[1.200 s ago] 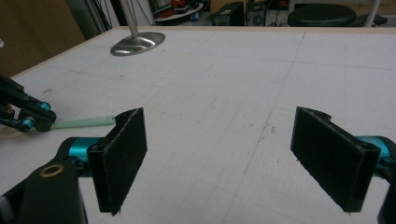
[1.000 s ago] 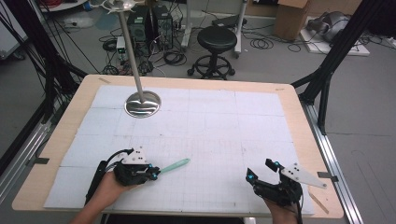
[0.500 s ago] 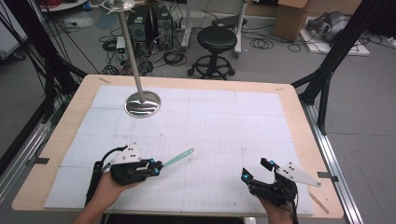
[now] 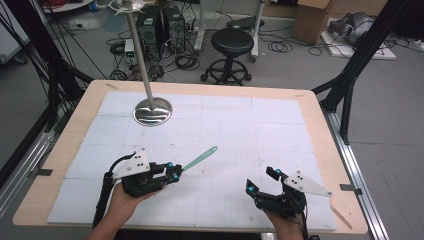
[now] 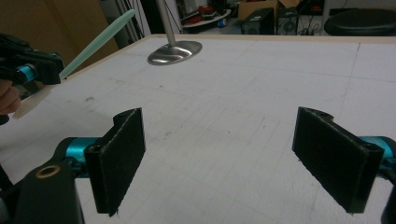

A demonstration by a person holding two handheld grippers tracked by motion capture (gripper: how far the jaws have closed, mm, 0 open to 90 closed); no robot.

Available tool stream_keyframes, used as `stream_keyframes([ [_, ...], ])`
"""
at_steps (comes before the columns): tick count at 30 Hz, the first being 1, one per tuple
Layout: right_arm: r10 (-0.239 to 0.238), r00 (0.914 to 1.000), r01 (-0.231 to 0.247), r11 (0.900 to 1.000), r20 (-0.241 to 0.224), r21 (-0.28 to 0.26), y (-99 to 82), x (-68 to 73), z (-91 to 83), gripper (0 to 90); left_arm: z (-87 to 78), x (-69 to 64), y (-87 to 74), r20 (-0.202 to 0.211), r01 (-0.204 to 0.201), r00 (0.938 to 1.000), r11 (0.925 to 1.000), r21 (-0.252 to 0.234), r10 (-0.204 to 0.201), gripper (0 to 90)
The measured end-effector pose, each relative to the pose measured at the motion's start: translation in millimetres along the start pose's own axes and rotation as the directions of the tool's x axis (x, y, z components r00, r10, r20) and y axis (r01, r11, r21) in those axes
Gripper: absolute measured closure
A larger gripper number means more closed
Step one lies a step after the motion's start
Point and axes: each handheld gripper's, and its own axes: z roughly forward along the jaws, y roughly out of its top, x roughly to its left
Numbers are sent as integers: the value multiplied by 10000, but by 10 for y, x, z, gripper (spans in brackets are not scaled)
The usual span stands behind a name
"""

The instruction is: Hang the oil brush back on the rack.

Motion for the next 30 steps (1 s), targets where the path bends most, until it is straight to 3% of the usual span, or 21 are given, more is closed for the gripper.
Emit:
stream_keyframes([
  [8, -14, 9991, 9, 9999, -426, -101, 78, 50, 26, 219, 45, -60, 21, 0, -160, 9999, 9999, -40, 160, 820],
  [15, -288, 9971, 269, 9992, -697, -288, 210, 196, 98, 290, 94, -116, 35, 4, -261, 9997, 9996, -98, 261, 820],
  [17, -363, 9946, 346, 9992, -968, -186, 273, 253, 143, 319, 113, -133, 36, -3, -264, 9997, 9996, -126, 264, 820],
  [30, -138, 9817, 146, 9999, -1900, 25, 375, 473, 472, 309, 152, -200, 51, 204, -384, 9990, 9989, -251, 389, 819],
])
